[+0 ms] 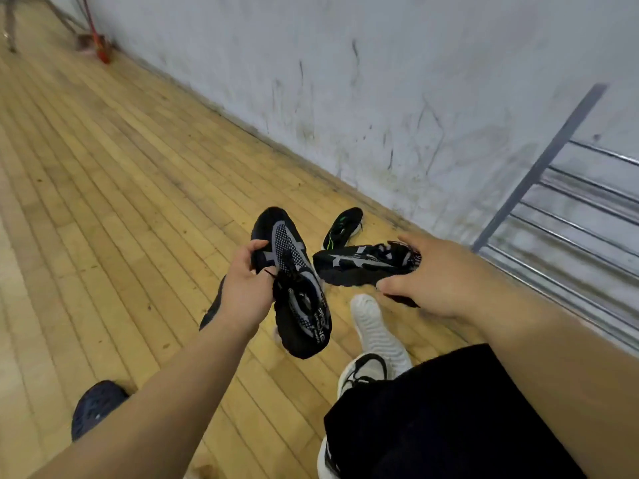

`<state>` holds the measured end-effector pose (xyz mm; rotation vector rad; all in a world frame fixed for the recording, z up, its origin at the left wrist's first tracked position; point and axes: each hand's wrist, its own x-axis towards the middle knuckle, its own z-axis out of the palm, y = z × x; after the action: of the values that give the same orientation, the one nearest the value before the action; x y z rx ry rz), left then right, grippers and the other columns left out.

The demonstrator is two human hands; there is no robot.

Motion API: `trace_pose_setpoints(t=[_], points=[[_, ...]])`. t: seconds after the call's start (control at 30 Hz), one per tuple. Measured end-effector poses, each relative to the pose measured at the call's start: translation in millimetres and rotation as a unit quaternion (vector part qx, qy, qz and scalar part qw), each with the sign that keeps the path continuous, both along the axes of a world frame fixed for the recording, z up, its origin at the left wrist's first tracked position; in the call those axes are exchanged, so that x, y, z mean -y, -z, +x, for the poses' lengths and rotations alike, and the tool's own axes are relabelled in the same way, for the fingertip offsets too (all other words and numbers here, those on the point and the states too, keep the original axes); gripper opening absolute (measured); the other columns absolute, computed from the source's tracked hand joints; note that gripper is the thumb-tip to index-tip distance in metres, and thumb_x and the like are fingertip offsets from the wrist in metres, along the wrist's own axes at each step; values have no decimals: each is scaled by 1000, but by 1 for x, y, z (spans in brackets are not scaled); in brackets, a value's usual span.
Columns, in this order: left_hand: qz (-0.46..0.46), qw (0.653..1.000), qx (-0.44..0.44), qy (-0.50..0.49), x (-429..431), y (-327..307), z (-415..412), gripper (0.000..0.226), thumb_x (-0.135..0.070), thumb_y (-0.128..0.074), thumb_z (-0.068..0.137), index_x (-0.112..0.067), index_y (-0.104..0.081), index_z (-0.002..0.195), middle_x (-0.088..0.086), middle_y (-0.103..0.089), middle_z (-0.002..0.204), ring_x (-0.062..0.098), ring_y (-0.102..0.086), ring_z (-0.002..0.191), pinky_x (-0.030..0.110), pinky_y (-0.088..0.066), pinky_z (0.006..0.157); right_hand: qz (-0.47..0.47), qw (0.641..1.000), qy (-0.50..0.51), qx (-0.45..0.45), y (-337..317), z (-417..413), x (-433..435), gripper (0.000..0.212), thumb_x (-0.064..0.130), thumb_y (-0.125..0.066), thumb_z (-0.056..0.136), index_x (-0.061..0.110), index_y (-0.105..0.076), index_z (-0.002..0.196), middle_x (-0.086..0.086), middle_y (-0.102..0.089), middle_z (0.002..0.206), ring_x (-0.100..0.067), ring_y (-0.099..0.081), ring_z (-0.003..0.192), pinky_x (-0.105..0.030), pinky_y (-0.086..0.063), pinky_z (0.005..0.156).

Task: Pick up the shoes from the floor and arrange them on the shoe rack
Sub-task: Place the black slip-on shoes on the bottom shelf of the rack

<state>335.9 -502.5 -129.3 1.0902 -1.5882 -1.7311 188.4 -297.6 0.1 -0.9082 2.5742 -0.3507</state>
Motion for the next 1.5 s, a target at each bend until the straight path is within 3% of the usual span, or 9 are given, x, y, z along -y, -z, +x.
trace_pose_setpoints(t=[0.17, 0.27, 0.37, 0.53, 0.77, 0.97, 1.23, 1.37, 1.5], points=[[-11, 992, -102, 77, -41, -106, -75, 41, -2, -57, 99, -35, -60, 123, -1, -75, 109, 23, -73, 97, 47, -64, 78, -122, 983, 122, -60, -57, -29, -95, 87, 65, -75, 78, 44, -39, 154, 8, -48, 156, -22, -48, 138, -33, -38, 98], [-50, 980, -127, 144, -83, -154, -117, 42, -4, -57, 98, -41, -61, 118, -9, -77, 97, 16, -72, 80, 54, -62, 79, -184, 958, 201, -85, -80, -40, -169, 83, 67, -76, 73, 48, -45, 148, 11, -58, 143, -19, -56, 121, -34, -42, 94], [-83, 963, -152, 205, -139, -183, -157, 44, -6, -59, 97, -44, -62, 117, -7, -75, 103, 17, -75, 86, 49, -64, 76, -230, 926, 275, -121, -91, -43, -236, 76, 61, -77, 76, 49, -49, 145, 16, -58, 124, -14, -54, 104, -33, -41, 87], [-78, 930, -170, 316, -248, -200, -226, 42, -2, -58, 98, -39, -60, 119, -2, -72, 108, 18, -73, 95, 42, -63, 80, -322, 854, 388, -127, -69, -50, -330, 47, 51, -79, 83, 52, -53, 122, 30, -62, 101, 6, -63, 76, -20, -45, 66], [-24, 906, -173, 386, -364, -185, -297, 45, -1, -62, 96, -42, -63, 115, 1, -74, 110, 20, -74, 91, 39, -61, 73, -405, 751, 502, -141, -20, -86, -401, 45, 48, -79, 84, 42, -62, 125, 24, -68, 102, -3, -67, 91, -29, -51, 76], [40, 915, -149, 373, -384, -142, -342, 49, -4, -63, 96, -36, -62, 134, 3, -76, 114, 20, -74, 94, 34, -61, 71, -395, 748, 505, -172, 1, -116, -397, 42, 48, -77, 86, 39, -63, 125, 24, -68, 102, 6, -63, 90, -17, -44, 68], [-70, 914, -135, 377, -390, -132, -357, 44, -28, -66, 96, -38, -55, 137, -5, -59, 129, 15, -66, 105, 37, -59, 90, -413, 765, 479, -120, 7, -129, -382, 37, 32, -80, 88, 47, -56, 112, 26, -65, 96, 11, -65, 72, -7, -47, 57], [-66, 897, -112, 422, -386, -139, -345, 50, -31, -67, 76, -37, -55, 124, -1, -59, 126, 16, -68, 97, 40, -62, 81, -448, 761, 463, -77, 8, -125, -376, 46, 34, -79, 88, 50, -53, 123, 35, -54, 98, 10, -58, 87, -19, -48, 77], [-111, 861, -105, 484, -379, -141, -334, 56, -24, -67, 85, -33, -52, 138, -8, -60, 121, 10, -64, 103, 33, -57, 84, -490, 743, 453, -46, 11, -121, -370, 62, 30, -77, 89, 40, -51, 145, 33, -53, 105, 6, -59, 101, -26, -47, 87]])
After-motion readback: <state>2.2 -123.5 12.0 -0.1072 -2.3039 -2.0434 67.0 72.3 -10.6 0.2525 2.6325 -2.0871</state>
